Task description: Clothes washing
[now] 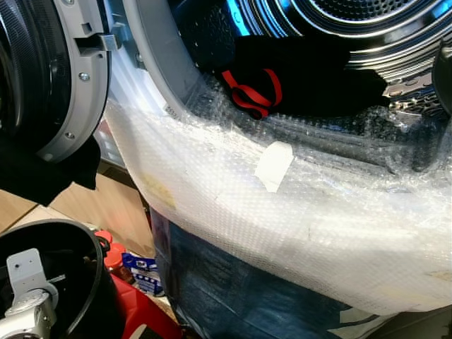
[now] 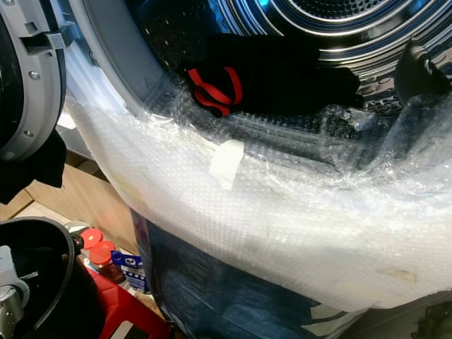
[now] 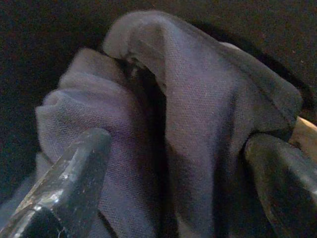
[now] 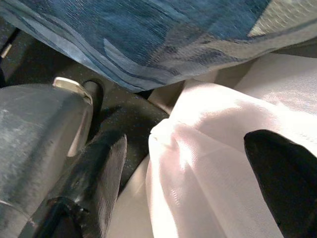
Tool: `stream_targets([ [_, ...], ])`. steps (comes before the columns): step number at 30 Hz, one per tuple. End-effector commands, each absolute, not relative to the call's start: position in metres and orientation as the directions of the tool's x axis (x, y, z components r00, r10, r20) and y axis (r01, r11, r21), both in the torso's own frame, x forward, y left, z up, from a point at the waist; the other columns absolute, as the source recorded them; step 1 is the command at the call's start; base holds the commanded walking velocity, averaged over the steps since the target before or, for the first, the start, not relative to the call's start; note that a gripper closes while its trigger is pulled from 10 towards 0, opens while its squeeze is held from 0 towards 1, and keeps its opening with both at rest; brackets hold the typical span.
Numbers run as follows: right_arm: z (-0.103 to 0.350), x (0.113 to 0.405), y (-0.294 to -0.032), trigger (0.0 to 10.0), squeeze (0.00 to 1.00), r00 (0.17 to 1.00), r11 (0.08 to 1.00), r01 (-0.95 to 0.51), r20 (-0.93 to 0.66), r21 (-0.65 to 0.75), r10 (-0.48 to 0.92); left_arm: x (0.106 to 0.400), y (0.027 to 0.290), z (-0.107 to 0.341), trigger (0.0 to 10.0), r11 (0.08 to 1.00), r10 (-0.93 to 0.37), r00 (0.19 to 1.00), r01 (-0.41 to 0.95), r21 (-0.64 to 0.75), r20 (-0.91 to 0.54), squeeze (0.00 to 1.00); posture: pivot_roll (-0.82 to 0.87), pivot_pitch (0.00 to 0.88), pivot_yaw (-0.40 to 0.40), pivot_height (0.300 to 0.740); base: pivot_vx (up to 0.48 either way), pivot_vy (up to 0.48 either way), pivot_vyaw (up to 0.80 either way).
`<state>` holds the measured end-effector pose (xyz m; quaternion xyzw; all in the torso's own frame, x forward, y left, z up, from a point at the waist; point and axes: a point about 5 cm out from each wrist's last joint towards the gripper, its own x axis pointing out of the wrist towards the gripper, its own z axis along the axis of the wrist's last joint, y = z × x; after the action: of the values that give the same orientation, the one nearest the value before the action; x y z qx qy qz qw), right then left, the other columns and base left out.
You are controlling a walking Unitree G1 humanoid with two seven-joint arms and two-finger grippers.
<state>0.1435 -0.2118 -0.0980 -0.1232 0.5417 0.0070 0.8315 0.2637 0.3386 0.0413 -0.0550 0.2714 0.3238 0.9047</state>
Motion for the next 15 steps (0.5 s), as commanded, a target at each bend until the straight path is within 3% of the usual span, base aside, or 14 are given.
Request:
stream_targets([
  [1,-0.099,0.137,-0.217,10.0,0.0,0.4,0.969,-0.141,-0.907,-0.204,-0.133,0.258,0.337,0.031,10.0,0.77,0.554,0.599,-0.633,0.082,-0.579,0.0,-0.03,0.112,-0.062,0.74,0.0,0.0,0.0],
  [10,-0.097,0.138,-0.225,10.0,0.0,0.402,0.967,-0.13,-0.903,-0.217,-0.149,0.256,0.332,0.023,10.0,0.708,0.544,0.561,-0.706,-0.018,-0.624,0.0,-0.05,0.106,-0.09,0.74,0.0,0.0,0.0],
  [11,-0.097,0.138,-0.226,10.0,0.0,0.403,0.967,-0.13,-0.903,-0.219,-0.15,0.256,0.332,0.023,7.9,0.7,0.549,0.56,-0.714,-0.025,-0.621,0.0,-0.05,0.107,-0.096,0.74,0.0,0.0,0.0],
  [12,-0.097,0.138,-0.227,10.0,0.0,0.403,0.967,-0.129,-0.903,-0.22,-0.151,0.257,0.332,0.023,7.9,0.698,0.55,0.559,-0.716,-0.027,-0.62,0.0,-0.05,0.107,-0.099,0.74,0.0,0.0,0.0],
  [13,-0.097,0.138,-0.228,10.0,0.0,0.403,0.967,-0.128,-0.903,-0.22,-0.152,0.257,0.331,0.022,4.5,0.693,0.551,0.558,-0.72,-0.033,-0.621,0.0,-0.05,0.108,-0.101,0.74,0.0,0.0,0.0],
  [14,-0.096,0.139,-0.229,10.0,0.0,0.404,0.967,-0.126,-0.902,-0.223,-0.155,0.257,0.331,0.023,0.0,0.689,0.552,0.56,-0.724,-0.041,-0.618,0.0,-0.06,0.109,-0.103,0.74,0.0,0.0,0.0],
  [15,-0.096,0.138,-0.23,10.0,0.0,0.404,0.966,-0.127,-0.902,-0.224,-0.156,0.258,0.33,0.023,0.0,0.688,0.553,0.56,-0.724,-0.041,-0.616,0.0,-0.06,0.108,-0.108,0.74,0.0,0.0,0.0],
])
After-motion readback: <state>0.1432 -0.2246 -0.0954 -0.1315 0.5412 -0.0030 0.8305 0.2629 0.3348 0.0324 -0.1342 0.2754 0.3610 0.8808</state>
